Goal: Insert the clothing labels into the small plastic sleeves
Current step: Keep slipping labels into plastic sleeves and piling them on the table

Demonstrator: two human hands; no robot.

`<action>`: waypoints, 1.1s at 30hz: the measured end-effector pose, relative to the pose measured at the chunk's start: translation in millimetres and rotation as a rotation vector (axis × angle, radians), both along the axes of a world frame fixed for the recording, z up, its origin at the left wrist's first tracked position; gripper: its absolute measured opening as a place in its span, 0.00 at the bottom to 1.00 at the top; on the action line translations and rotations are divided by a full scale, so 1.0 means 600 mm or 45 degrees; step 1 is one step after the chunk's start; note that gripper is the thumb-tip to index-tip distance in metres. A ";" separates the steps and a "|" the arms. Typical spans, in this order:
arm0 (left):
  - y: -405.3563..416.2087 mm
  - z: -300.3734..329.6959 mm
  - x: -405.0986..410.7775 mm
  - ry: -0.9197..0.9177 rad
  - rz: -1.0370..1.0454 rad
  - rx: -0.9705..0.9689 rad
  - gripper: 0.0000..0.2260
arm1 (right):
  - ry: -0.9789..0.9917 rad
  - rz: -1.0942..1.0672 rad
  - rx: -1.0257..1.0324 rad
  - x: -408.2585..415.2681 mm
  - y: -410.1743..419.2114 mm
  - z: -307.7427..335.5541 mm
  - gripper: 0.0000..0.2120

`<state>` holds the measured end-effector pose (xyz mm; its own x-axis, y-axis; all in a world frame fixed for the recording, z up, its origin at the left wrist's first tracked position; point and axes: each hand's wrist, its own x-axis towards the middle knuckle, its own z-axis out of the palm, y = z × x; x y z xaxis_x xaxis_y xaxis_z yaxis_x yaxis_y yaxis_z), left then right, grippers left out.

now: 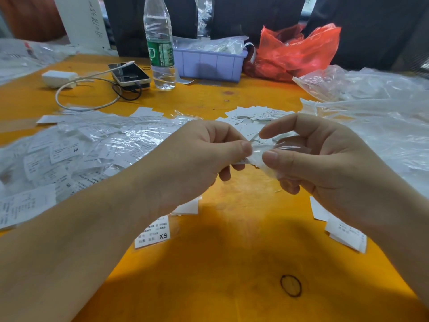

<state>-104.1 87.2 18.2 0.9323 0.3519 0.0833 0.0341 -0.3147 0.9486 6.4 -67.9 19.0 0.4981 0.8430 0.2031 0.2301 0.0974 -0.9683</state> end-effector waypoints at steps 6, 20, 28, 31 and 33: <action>0.009 0.002 -0.001 -0.090 0.116 0.068 0.06 | -0.021 -0.035 -0.002 0.004 -0.002 0.001 0.17; 0.006 0.008 -0.004 -0.189 0.066 -0.219 0.09 | -0.075 -0.107 0.095 0.020 -0.007 0.000 0.09; 0.007 0.009 -0.003 -0.175 0.100 -0.198 0.10 | -0.062 -0.133 0.140 0.019 -0.009 0.003 0.08; 0.009 0.007 -0.002 -0.184 0.104 -0.193 0.10 | -0.060 -0.153 0.152 0.019 -0.009 0.004 0.08; 0.011 0.007 -0.002 -0.179 0.101 -0.185 0.11 | -0.061 -0.163 0.157 0.019 -0.009 0.005 0.08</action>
